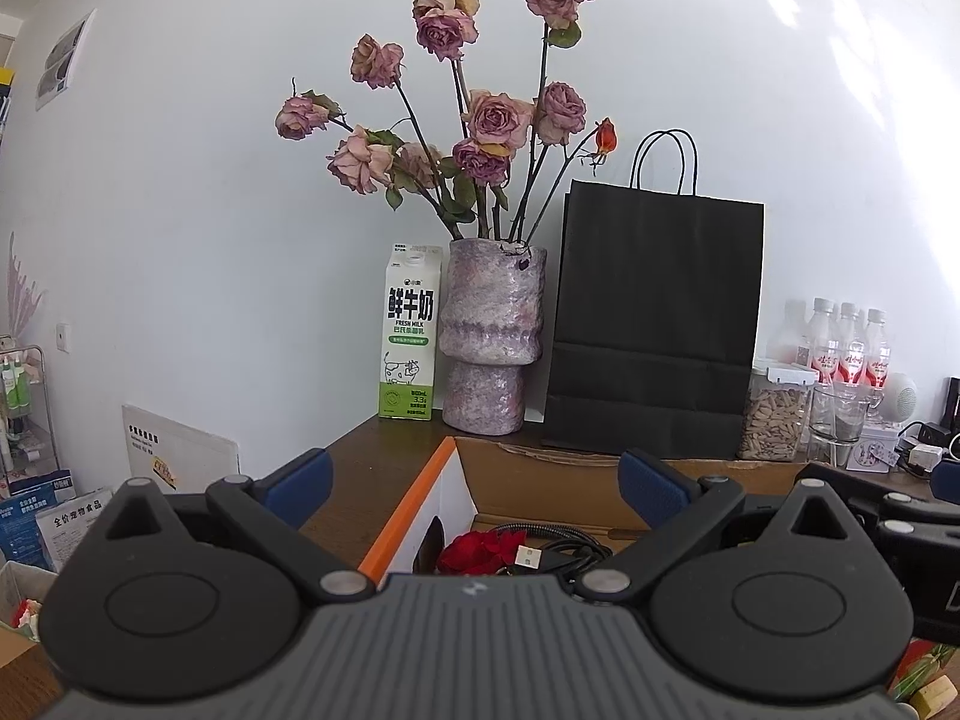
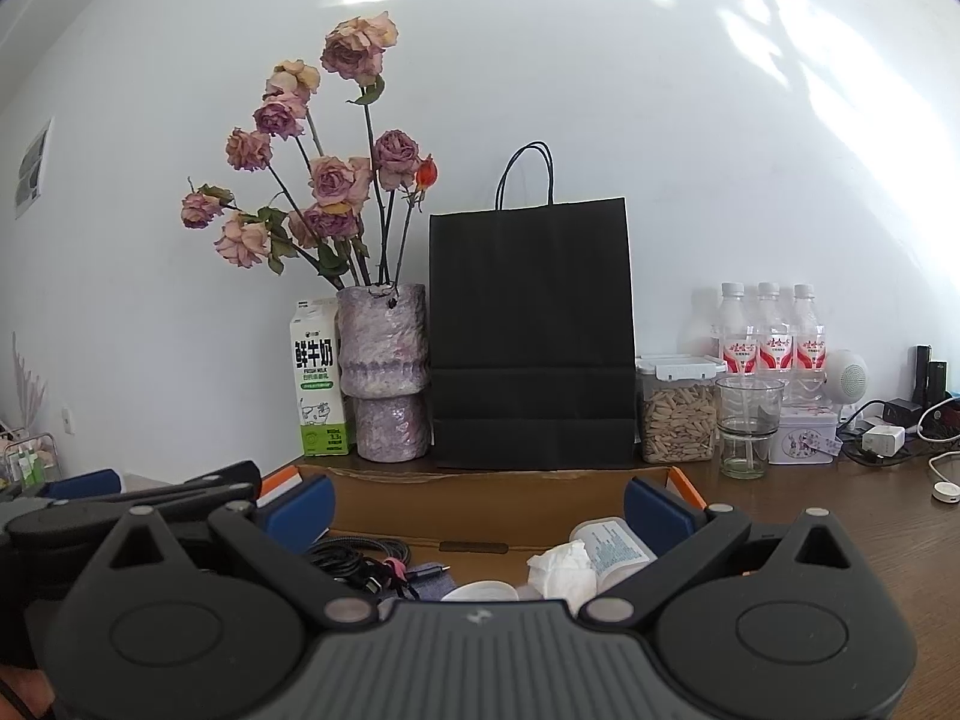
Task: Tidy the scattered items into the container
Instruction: 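Carry the plug and cap into the box and open both grippers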
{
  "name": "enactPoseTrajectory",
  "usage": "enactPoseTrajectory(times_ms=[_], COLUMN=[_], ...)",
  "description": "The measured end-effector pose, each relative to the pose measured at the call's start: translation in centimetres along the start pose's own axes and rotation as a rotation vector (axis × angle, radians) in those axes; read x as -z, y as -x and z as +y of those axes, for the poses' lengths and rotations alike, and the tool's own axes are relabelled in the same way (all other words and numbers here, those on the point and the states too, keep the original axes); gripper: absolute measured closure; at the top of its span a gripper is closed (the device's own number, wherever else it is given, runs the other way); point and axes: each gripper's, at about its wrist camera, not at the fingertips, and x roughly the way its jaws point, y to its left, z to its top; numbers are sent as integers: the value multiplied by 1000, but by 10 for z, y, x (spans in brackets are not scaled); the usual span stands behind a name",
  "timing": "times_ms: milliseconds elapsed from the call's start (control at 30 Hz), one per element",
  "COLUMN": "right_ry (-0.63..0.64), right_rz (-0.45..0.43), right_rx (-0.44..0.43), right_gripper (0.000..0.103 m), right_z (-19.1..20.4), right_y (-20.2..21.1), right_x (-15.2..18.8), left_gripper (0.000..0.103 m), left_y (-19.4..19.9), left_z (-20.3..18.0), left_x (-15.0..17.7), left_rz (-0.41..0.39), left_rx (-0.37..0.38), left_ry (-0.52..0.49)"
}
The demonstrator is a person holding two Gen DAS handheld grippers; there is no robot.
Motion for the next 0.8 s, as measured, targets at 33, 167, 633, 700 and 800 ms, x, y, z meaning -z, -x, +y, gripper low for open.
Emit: enactPoseTrajectory(times_ms=[33, 167, 633, 700, 800], right_ry=[1, 3, 14, 20, 33], right_rz=[0, 0, 11, 11, 9], right_rx=[-1, -3, 8, 5, 1], right_gripper=[0, 0, 0, 0, 0], right_z=[0, 0, -6, -6, -6], right_y=[1, 4, 11, 13, 16], right_x=[0, 1, 8, 9, 11], left_gripper=[0, 0, 0, 0, 0], left_y=[1, 5, 11, 13, 15], left_z=[0, 1, 3, 2, 2], left_x=[0, 1, 6, 7, 9], left_rz=[-1, 0, 5, 3, 4], left_rx=[2, 12, 28, 26, 26], left_ry=[1, -3, -22, -31, -42])
